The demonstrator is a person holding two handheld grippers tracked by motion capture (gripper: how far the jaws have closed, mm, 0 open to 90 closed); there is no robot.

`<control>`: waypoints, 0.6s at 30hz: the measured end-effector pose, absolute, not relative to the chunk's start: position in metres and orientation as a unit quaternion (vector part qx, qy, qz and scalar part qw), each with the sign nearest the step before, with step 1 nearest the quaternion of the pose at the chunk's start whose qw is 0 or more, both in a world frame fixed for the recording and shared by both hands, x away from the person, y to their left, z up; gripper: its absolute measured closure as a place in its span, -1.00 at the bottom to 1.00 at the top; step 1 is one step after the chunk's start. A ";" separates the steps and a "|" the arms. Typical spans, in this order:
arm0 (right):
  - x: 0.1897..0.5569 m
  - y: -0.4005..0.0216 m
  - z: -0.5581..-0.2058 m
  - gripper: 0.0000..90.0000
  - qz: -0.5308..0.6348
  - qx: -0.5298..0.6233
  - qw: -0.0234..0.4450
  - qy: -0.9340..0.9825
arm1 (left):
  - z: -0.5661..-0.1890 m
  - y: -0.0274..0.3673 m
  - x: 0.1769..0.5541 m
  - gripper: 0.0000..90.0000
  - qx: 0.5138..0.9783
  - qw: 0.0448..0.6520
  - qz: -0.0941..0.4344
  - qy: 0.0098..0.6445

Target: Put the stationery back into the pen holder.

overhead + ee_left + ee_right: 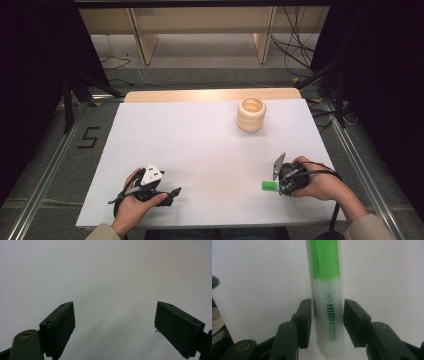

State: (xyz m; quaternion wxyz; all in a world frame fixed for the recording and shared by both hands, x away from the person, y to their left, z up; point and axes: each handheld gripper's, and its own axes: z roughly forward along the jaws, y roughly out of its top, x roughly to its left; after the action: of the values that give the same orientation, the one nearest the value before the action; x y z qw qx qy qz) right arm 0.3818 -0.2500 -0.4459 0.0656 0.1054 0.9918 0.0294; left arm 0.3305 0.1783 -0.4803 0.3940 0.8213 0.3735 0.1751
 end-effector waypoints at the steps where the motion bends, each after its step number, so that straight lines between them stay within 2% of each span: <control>1: 0.382 -0.250 -0.446 0.32 0.025 0.105 0.065 0.992 | -0.480 0.178 0.331 -0.64 0.822 0.394 0.175 0.372; 18: 0.384 -0.245 -0.448 0.34 0.012 0.092 0.061 0.994 | -0.481 0.178 0.331 -0.64 0.821 0.394 0.176 0.373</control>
State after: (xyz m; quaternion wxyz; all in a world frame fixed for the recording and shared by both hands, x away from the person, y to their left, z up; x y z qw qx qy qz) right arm 0.3845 -0.2449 -0.4480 0.0607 0.0921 0.9938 0.0121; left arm 0.3307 0.1779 -0.4805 0.3940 0.8213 0.3733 0.1756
